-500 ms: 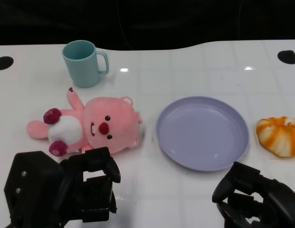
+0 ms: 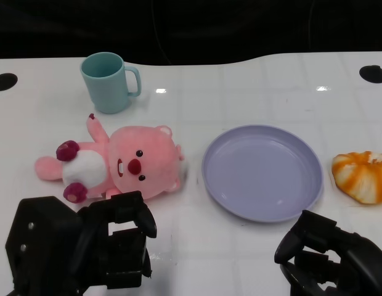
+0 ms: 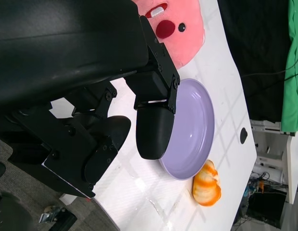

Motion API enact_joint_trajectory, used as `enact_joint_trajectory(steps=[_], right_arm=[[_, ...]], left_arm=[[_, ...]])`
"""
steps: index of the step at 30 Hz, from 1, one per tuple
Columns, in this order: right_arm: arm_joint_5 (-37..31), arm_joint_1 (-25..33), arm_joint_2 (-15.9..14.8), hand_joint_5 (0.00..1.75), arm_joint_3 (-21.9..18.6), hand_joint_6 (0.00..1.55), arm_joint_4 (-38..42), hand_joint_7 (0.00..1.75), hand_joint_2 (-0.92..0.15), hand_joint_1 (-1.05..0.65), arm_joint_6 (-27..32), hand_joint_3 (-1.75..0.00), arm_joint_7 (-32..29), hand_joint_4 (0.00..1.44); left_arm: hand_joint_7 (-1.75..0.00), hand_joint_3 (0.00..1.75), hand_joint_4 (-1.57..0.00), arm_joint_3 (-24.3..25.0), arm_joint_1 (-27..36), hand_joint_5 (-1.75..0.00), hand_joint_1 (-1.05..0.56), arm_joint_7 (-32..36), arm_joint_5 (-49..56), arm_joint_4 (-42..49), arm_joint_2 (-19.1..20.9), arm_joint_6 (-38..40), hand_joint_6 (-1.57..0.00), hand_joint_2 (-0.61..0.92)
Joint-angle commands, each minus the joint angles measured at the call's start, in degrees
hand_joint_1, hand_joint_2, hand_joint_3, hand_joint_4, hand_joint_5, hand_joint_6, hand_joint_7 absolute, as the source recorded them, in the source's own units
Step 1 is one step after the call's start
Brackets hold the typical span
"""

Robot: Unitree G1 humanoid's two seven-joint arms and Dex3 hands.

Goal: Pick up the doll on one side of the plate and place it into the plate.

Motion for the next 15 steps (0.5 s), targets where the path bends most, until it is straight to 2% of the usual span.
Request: enact_joint_trajectory(steps=[1,12,15], right_arm=[[0.0,-0.1,-0.5,1.75,-0.4,0.47,-0.6,1.63,-0.83,-0.25,0.1,-0.65,-0.1,0.66],[0.1,0.0,-0.6,1.75,-0.5,0.46,-0.3,1.63,-0.84,-0.26,0.1,-0.65,0.1,0.66],[0.1,-0.1,-0.6,1.75,-0.4,0.46,-0.2,1.63,-0.84,-0.25,-0.1,-0.65,0.2,0.66]], left_arm=[[-1.67,1.50,-0.89,0.4,0.1,-1.75,-0.02,0.0,0.4,-0.3,0.6,-0.4,-0.79,0.40],[-1.66,1.50,-0.89,0.7,-0.1,-1.75,-0.02,0.3,0.0,-0.3,0.1,0.2,-0.79,0.40],[-1.61,1.47,-0.86,0.7,-0.1,-1.75,-0.02,0.5,0.5,0.0,0.0,-0.4,-0.79,0.40]])
